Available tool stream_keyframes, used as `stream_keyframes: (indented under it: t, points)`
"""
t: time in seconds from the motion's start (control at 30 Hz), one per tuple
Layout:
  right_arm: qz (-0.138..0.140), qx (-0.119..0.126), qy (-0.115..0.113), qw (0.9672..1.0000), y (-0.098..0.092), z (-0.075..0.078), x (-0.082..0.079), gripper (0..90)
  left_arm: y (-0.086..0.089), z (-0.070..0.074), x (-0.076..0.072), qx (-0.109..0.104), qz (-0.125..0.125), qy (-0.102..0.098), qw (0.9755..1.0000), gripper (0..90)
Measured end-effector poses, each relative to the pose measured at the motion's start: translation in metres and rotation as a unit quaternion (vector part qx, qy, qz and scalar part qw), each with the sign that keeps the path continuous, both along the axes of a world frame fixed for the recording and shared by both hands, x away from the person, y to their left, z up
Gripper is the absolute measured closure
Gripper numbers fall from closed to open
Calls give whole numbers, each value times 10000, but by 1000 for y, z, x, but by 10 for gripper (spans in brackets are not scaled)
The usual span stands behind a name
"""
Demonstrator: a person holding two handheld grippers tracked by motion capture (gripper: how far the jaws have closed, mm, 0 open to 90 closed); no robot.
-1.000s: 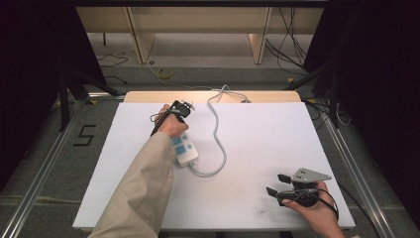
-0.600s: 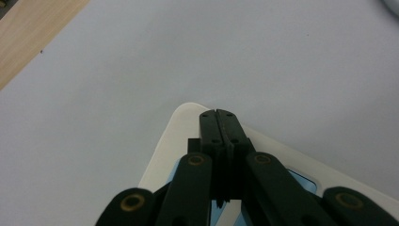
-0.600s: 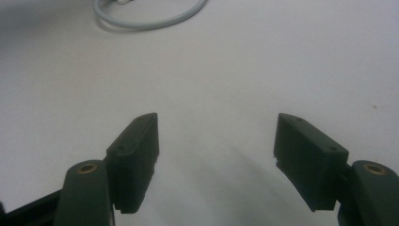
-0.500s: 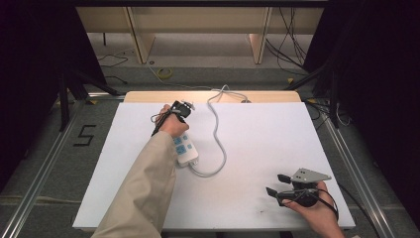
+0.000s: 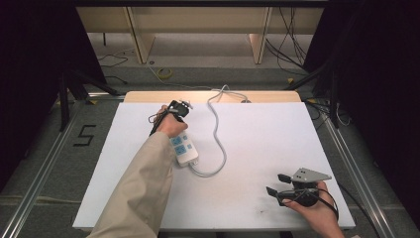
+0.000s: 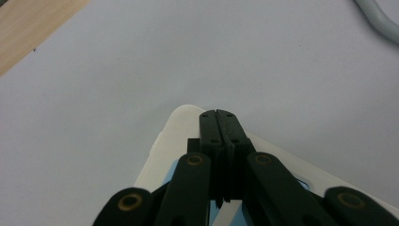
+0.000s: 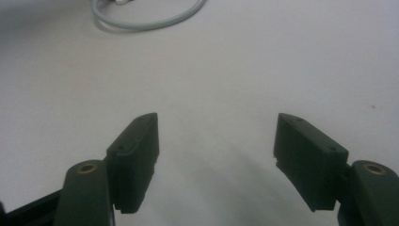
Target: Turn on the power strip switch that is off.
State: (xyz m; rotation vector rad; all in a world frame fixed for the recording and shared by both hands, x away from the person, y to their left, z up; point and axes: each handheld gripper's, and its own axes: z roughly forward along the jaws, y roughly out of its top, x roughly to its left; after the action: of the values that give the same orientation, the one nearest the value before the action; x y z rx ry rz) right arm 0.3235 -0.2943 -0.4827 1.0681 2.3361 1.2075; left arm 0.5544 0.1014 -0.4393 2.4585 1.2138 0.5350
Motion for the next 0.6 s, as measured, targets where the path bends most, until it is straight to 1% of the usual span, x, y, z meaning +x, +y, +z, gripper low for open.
stream_keyframes:
  t: [0.03, 0.1, 0.17, 0.23, 0.27, 0.4, 0.47, 0.53, 0.57, 0.6]
  points:
    - [5, -4, -13, 10000, 0, 0, 0, 324, 0, 1, -1, -46, 20, -48, 10000, 838]
    - [6, -3, -13, 10000, 0, 0, 0, 324, 2, 6, -3, -42, -28, -158, 9999, 819]
    - [5, -7, -12, 10000, 0, 0, 0, 324, 2, 11, -5, -128, -36, -276, 9995, 806]
    - [6, -3, -6, 10000, 0, 0, 0, 324, 3, 15, -8, -153, -92, -353, 9992, 777]
    - [2, -6, -3, 10000, 1, 0, 0, 324, 4, 17, -9, -136, -140, -358, 9992, 758]
    - [-5, -3, -4, 10000, 1, 0, 0, 324, 7, 19, -15, -280, -127, -539, 9981, 689]
    - [-13, -3, -4, 10000, 1, 0, 0, 324, 8, 20, -19, -304, -145, -601, 9976, 641]
    - [-4, -8, -6, 10000, 1, 0, 0, 324, 10, 22, -24, -389, -178, -613, 9972, 596]
    - [-3, -7, -7, 10000, 1, 0, 0, 324, 11, 23, -26, -451, -182, -571, 9972, 579]
    - [-4, -9, -9, 10000, 1, 0, 0, 324, 12, 24, -29, -543, -204, -477, 9972, 568]
